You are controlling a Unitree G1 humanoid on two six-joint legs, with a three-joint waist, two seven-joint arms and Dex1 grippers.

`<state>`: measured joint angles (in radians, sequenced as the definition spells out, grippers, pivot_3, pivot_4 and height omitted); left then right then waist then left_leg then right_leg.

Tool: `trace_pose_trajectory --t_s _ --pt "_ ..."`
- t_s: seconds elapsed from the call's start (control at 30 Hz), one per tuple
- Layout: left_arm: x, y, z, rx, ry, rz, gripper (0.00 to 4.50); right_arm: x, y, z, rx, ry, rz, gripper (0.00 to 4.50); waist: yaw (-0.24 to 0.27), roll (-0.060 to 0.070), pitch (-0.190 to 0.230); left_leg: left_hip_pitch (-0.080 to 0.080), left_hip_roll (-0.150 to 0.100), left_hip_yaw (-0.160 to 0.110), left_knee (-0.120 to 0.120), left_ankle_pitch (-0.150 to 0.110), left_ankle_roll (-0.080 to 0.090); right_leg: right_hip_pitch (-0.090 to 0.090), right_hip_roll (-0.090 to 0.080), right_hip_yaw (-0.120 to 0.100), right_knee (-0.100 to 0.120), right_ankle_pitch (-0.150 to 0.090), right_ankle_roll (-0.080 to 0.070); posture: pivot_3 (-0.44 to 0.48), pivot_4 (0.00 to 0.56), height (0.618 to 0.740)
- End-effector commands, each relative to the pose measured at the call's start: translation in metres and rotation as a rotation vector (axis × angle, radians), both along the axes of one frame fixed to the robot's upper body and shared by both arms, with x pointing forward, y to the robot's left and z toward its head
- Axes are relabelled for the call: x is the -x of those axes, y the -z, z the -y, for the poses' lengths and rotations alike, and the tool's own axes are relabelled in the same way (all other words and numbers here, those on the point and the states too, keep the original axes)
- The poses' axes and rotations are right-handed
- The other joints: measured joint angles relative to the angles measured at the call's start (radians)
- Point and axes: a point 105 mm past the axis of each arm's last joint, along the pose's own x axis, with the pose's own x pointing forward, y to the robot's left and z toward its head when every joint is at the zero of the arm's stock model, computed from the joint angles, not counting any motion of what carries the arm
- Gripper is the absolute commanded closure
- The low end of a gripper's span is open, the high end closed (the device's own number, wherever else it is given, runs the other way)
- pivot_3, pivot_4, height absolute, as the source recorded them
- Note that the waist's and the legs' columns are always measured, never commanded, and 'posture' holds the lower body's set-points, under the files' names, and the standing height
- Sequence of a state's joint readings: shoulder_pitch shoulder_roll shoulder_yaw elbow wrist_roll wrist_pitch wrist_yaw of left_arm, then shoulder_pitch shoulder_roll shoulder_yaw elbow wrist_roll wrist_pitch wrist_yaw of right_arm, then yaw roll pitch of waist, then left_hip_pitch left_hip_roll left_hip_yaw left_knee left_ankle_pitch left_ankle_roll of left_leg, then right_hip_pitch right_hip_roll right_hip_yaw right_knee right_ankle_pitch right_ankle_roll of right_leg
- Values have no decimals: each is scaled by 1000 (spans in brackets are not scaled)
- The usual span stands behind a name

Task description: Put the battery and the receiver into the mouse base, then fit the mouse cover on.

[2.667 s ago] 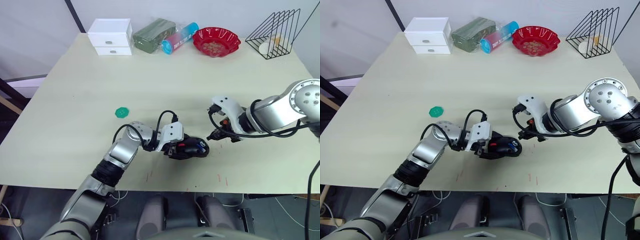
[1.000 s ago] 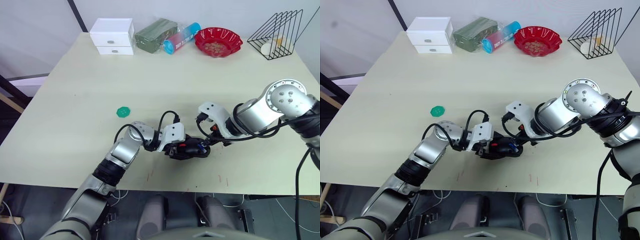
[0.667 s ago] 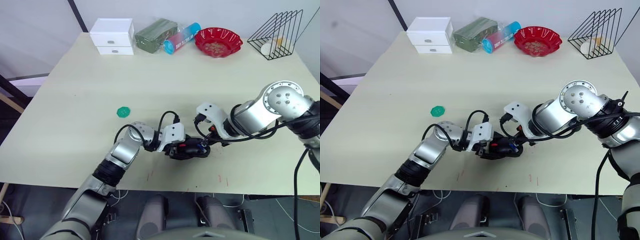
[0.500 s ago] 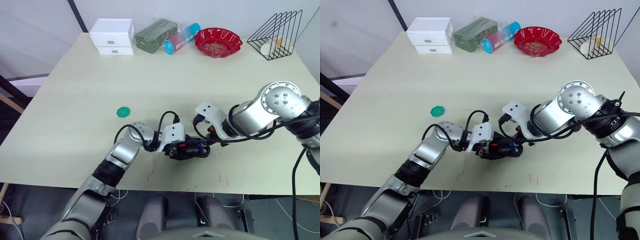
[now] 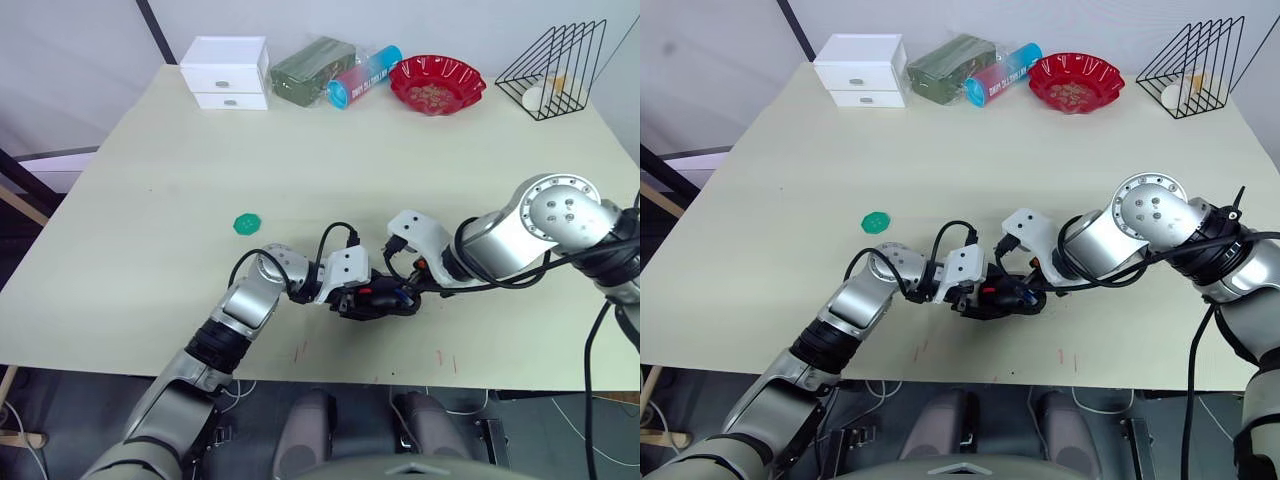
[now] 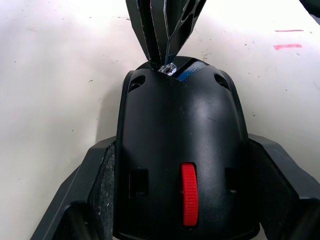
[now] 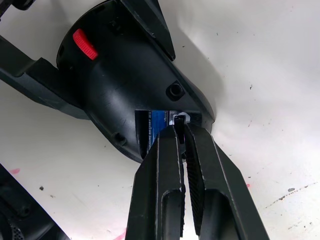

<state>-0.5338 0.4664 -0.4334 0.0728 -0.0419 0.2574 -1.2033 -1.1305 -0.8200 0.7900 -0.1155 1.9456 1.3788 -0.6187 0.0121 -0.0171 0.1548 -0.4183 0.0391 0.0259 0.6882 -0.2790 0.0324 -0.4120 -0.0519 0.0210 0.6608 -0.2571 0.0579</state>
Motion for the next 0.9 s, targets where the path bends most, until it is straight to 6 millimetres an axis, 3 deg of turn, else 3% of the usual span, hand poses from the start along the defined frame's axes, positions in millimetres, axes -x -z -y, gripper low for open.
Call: trace_pose_trajectory --t_s 0.03,0.9 --pt "6 15 1 -46 13 -44 1534 11 5 -3 -10 -37 -29 4500 0 0 0 0 0 0 0 0 0 0 0 0 0 0 0 0 150 740" --pt "7 15 1 -52 22 -49 1534 14 9 -7 -41 -21 -21 4500 -1 0 0 0 0 -1 0 0 0 0 0 -1 0 0 0 0 150 740"
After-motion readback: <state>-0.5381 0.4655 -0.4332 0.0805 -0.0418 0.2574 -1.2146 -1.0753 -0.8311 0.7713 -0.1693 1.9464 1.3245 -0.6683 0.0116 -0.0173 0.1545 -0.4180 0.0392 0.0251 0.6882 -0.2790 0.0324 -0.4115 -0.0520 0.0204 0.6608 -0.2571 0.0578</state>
